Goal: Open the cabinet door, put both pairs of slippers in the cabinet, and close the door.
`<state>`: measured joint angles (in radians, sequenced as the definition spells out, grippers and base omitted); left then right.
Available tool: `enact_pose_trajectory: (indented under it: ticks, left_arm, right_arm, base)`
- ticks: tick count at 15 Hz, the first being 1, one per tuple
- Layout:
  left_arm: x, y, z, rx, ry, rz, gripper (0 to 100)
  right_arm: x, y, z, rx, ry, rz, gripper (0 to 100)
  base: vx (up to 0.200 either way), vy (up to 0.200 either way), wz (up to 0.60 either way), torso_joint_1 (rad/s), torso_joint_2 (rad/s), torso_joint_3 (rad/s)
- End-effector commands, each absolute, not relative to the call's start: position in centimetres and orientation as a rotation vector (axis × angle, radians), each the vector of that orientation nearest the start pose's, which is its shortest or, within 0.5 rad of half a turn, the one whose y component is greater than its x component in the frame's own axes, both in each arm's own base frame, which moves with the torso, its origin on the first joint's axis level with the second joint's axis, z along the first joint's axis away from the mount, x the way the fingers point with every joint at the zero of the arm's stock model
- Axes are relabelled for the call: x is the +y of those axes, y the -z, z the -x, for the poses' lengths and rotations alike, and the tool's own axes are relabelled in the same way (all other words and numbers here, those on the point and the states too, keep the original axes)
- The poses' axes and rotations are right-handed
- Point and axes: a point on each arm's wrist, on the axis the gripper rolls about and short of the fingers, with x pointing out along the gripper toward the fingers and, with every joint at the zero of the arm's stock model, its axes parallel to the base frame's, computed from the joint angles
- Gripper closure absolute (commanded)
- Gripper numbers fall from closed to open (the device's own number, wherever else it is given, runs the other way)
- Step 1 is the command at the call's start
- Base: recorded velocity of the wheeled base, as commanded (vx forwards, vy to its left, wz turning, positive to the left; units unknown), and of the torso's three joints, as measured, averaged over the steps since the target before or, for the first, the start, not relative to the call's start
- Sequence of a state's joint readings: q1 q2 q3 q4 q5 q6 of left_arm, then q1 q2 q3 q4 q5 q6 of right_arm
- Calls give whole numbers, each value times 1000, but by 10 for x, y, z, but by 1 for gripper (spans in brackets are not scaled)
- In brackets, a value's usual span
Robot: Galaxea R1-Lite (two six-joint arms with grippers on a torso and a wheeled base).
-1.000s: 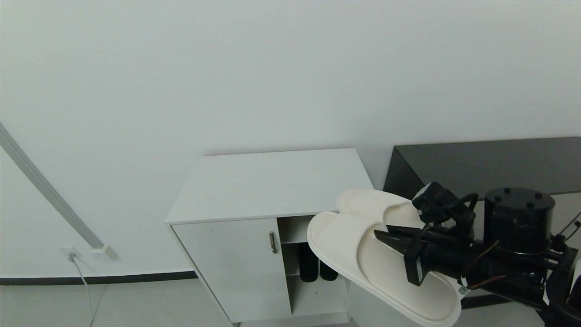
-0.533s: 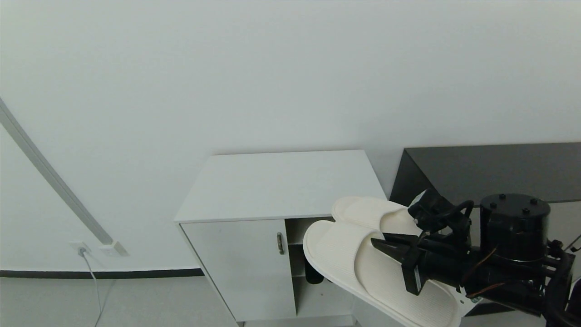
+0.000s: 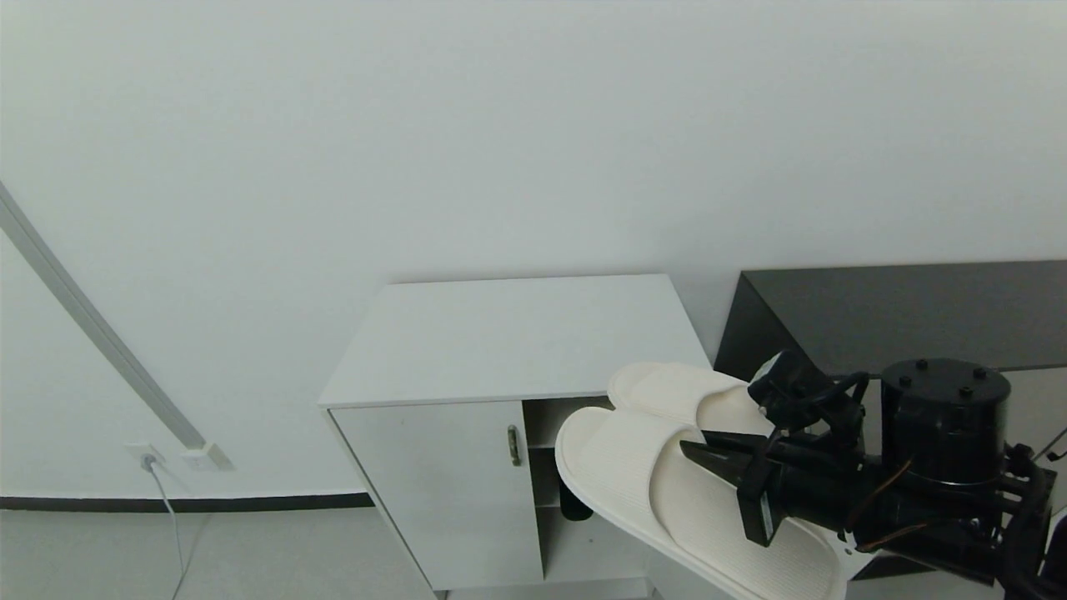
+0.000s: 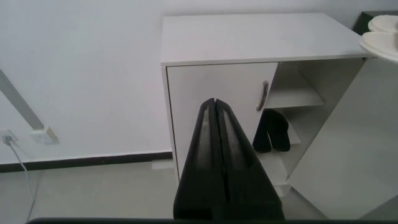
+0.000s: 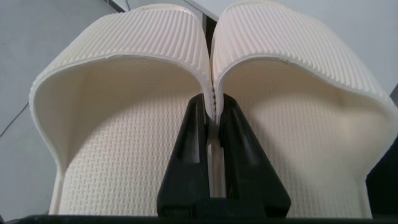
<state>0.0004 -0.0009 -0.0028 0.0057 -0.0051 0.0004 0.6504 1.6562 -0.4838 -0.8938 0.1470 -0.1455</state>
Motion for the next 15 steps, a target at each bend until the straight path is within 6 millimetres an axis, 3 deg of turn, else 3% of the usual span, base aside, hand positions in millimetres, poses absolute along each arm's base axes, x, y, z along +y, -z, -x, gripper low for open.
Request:
enact_pose_trajectory:
  ticks: [1,15]
  left_arm:
    - [0,-76,23,3,5,0,100]
    - [0,-76,23,3,5,0,100]
  right_arm:
    - [162,-138,-206,221,-815,209,100]
    - [163,-136,-204,231,-821,213,100]
  base:
    - [0,0,0,-159,325,173]
    - [0,0,0,-152,343,186]
